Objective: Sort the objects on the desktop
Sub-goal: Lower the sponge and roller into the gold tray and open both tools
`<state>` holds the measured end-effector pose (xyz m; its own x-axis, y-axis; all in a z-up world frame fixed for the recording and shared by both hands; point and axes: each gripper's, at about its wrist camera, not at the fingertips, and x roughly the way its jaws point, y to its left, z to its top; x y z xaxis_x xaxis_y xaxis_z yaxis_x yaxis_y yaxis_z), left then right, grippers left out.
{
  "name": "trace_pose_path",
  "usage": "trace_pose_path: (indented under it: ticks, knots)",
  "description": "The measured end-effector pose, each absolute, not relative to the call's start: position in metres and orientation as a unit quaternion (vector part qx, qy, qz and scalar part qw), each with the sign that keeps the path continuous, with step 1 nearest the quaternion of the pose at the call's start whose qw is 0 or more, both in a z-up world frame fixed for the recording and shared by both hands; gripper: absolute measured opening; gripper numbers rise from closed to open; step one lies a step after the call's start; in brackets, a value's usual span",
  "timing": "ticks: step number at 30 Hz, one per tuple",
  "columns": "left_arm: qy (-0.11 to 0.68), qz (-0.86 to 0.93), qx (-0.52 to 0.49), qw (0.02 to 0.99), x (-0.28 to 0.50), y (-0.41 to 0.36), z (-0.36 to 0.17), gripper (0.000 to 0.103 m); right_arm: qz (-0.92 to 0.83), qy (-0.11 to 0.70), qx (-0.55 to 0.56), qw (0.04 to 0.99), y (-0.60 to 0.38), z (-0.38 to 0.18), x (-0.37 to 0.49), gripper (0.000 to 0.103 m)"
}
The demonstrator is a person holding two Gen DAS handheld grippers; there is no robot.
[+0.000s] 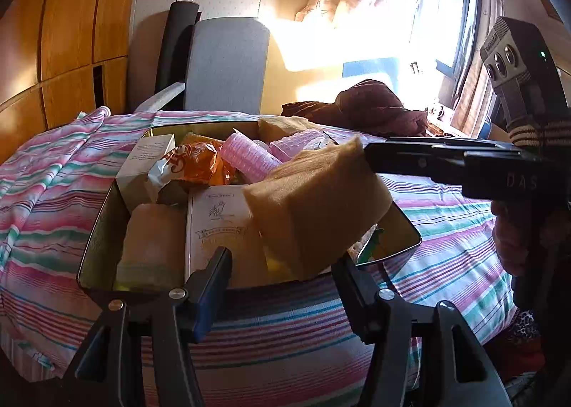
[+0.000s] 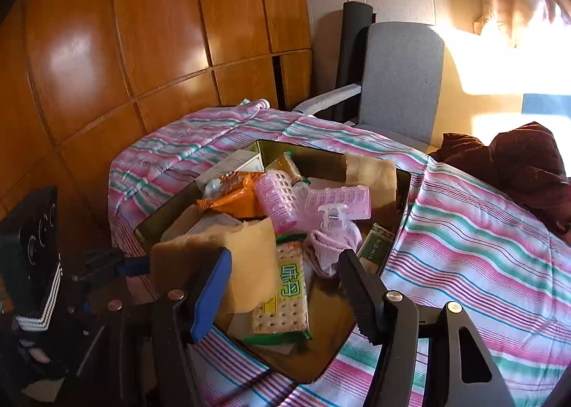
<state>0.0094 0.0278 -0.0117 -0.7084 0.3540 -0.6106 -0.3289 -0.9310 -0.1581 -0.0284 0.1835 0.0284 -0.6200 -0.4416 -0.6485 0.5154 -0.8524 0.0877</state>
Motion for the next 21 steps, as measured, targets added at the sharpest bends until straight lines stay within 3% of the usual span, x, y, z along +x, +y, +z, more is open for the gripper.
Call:
trace_pose_path:
  ticks: [21]
  knots:
    - [-0.006, 0.919, -0.365, 0.149, -0.007, 0.018, -0.01, 0.059, -0.891, 0.114, 0.361, 0.249, 0.16, 0.011, -0.038, 0.063]
